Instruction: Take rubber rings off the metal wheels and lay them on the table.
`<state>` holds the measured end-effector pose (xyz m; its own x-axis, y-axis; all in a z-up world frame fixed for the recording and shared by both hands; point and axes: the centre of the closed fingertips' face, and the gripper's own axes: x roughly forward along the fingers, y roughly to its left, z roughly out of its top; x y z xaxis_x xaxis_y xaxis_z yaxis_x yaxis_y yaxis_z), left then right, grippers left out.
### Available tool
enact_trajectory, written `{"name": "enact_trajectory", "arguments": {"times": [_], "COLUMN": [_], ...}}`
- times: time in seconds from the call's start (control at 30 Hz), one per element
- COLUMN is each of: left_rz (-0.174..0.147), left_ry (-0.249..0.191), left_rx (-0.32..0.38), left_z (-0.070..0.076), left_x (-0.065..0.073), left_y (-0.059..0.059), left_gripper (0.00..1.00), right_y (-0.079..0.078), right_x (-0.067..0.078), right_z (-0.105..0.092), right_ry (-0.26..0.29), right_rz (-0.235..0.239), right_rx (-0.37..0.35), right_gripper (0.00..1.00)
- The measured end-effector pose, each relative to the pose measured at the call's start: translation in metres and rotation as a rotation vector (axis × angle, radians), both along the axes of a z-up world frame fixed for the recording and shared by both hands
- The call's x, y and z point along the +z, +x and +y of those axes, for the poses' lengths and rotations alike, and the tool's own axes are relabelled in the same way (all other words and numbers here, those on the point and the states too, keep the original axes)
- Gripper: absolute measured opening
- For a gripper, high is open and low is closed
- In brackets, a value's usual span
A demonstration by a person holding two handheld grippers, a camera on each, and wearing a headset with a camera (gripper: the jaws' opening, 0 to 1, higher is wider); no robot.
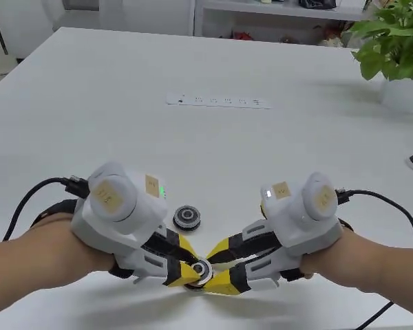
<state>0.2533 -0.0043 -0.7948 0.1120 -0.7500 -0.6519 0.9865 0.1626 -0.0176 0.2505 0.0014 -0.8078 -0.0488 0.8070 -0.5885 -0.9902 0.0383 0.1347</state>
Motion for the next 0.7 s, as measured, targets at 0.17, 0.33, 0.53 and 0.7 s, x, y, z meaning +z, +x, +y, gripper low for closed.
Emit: {"name": "enact_trajectory", "arguments": {"times": [0.17,0.33,0.53,0.7], "left_rz": [-0.001,-0.001,0.002,0.002], "left_ry": [0.0,-0.001,-0.003,-0.003], "left_rx": [0.001,0.003,0.007,0.008], "left_z": [-0.0001,-0.0001,-0.0004,-0.0004], "left_x": [-0.0002,-0.0002,-0.0002,-0.0001], "left_y": [0.0002,0.0004,0.0009,0.001], "left_gripper": [0.13,0.13,0.13,0.13], "right_y": [0.0004,0.0002,0.0056,0.002], "right_x": [-0.0002,-0.0002,0.0015,-0.0007], "right_z": [-0.0007,-0.0007,0.0019,0.0044], "right_ry": [0.0,-0.002,-0.014,-0.009], "right_rz": [0.0,-0.004,-0.082,-0.01], "right_rx": [-0.002,-0.002,0.001,-0.011], "right_gripper": [0.2,0.2,0.28,0.26]}}
